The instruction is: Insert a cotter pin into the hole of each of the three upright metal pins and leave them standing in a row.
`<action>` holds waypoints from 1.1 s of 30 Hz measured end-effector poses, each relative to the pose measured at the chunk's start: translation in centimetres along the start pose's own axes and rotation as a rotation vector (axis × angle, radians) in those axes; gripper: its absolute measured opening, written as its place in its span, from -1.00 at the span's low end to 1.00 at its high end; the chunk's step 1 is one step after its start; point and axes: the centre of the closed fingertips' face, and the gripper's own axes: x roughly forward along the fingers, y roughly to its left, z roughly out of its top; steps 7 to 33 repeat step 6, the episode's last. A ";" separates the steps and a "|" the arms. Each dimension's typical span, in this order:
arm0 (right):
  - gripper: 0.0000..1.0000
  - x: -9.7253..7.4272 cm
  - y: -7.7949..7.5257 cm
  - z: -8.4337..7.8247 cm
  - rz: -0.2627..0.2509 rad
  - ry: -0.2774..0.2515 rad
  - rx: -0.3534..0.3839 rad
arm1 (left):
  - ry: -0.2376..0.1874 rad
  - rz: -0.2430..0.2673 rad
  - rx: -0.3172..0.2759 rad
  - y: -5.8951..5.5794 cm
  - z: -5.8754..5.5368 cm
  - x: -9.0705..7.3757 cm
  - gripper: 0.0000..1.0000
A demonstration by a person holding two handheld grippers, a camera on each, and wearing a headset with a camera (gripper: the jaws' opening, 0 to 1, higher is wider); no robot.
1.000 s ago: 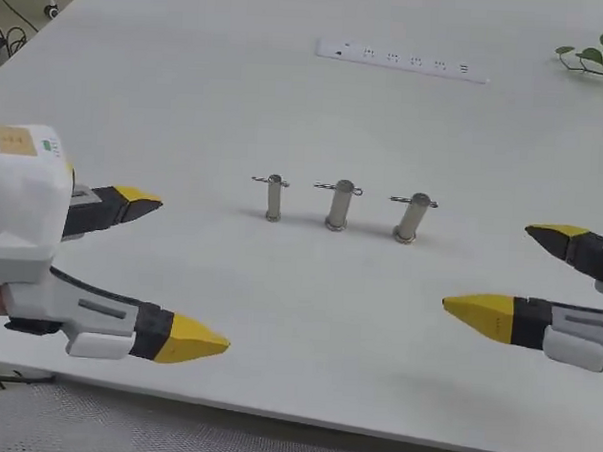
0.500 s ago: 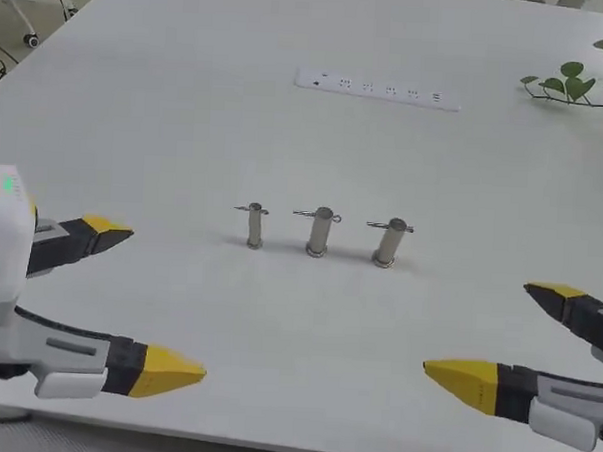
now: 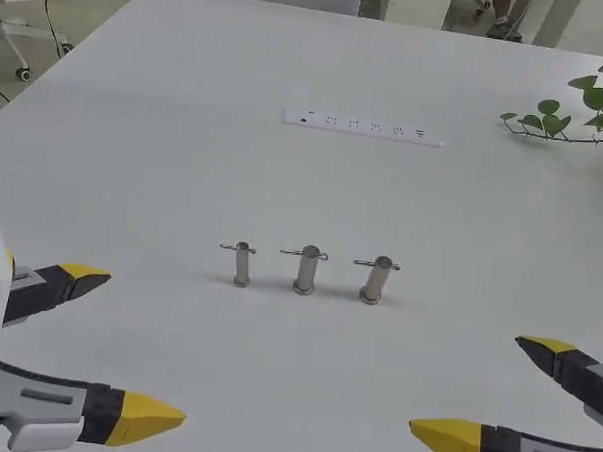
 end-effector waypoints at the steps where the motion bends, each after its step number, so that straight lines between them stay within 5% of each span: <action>1: 1.00 0.0 0.0 -0.1 -0.001 0.005 -0.001 | 0.000 0.000 -0.002 0.0 0.0 0.0 0.99; 33: 1.00 0.0 -0.2 -0.3 -0.002 0.017 -0.006 | 0.013 -0.002 -0.016 -0.1 -0.4 0.2 0.99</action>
